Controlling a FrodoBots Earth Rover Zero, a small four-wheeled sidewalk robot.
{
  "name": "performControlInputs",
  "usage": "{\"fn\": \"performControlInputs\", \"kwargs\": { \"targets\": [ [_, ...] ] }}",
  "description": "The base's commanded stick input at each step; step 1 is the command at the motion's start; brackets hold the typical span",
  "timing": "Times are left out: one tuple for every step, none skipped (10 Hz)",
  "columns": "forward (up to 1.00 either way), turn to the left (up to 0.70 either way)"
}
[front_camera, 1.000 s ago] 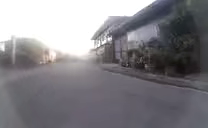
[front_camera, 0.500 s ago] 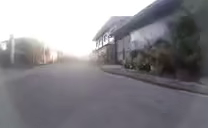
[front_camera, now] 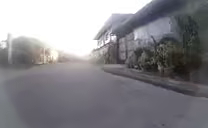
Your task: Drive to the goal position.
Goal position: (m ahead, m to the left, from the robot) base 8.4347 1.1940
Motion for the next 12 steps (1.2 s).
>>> {"fn": "performControlInputs", "kwargs": {
  "targets": [
    [1.0,0.01],
    [1.0,0.01],
    [1.0,0.01],
    [1.0,0.01],
    [1.0,0.01],
    [1.0,0.01],
    [1.0,0.01],
    [1.0,0.01],
    [1.0,0.01],
    [1.0,0.01],
    [1.0,0.01],
    [1.0,0.01]
  ]
}}
